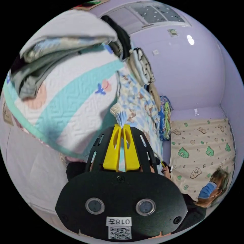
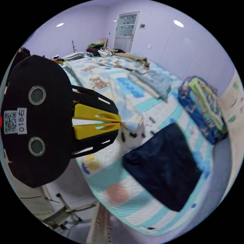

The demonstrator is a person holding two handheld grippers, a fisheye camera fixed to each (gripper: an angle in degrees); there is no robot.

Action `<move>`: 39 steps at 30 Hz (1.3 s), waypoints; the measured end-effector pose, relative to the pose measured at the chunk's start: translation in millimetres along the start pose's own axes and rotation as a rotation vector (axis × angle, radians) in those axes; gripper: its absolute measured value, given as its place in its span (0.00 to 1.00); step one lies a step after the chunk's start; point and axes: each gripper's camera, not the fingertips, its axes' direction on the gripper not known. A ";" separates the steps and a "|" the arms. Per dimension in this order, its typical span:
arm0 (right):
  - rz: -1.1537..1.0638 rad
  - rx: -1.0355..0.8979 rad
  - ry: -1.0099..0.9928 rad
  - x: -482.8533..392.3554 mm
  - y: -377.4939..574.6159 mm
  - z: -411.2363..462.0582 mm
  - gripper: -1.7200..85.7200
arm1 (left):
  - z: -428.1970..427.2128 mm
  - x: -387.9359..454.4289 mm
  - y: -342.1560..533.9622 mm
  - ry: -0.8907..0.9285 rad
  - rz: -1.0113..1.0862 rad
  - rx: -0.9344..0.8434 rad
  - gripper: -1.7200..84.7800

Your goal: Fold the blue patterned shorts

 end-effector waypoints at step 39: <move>-0.772 0.179 0.450 -111.8 132.0 83.3 0.11 | 124.0 599.6 -8.6 -0.566 0.976 0.001 0.09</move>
